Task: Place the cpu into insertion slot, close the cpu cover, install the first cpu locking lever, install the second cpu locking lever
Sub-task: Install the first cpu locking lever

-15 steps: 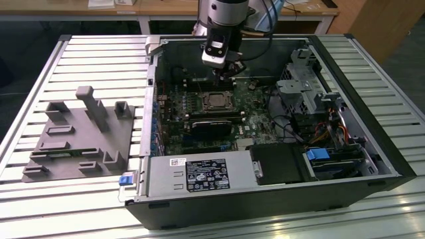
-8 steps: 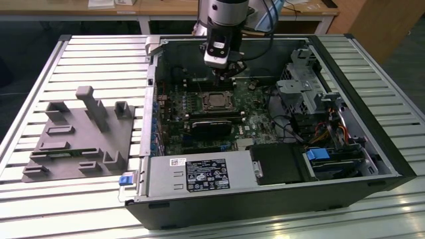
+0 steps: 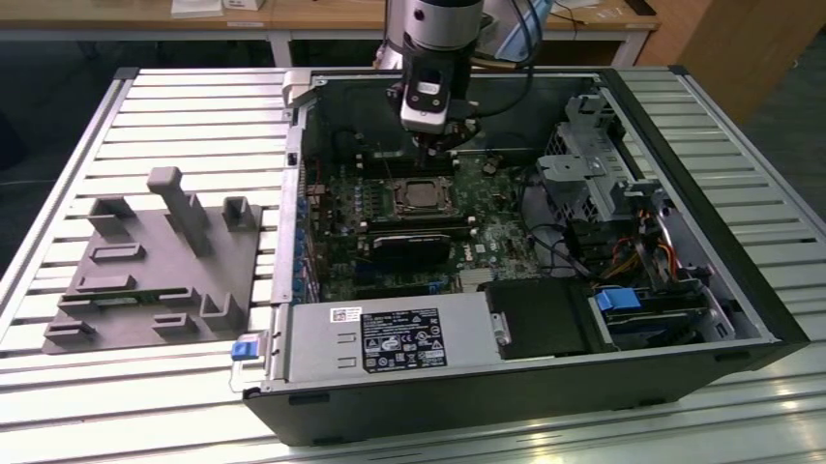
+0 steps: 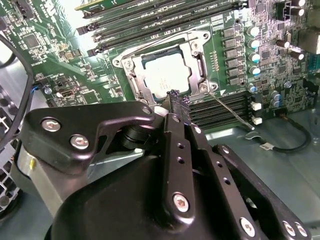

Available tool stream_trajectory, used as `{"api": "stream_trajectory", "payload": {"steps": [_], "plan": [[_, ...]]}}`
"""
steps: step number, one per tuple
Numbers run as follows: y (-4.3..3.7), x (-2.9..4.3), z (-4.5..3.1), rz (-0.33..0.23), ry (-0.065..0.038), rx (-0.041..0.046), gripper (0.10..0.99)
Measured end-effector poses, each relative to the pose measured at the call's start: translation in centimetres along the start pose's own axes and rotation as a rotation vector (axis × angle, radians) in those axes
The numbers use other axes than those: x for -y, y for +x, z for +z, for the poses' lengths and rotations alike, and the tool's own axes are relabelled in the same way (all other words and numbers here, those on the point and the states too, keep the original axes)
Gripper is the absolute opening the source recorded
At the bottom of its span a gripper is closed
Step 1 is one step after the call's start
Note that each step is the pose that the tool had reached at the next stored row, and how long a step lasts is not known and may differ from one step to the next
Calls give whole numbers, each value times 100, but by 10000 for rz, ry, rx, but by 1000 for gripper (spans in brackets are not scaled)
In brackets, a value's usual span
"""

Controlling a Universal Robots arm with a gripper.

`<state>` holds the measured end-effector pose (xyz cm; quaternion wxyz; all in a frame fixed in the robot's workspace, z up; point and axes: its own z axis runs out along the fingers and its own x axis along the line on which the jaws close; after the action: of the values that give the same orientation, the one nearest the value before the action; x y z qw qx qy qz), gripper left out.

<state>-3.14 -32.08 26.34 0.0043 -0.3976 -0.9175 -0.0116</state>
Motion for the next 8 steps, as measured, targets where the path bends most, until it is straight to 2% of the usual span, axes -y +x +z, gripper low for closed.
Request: {"api": "stream_trajectory", "payload": {"steps": [8], "plan": [[-1, 0, 0, -475, 9, -8, 106]]}}
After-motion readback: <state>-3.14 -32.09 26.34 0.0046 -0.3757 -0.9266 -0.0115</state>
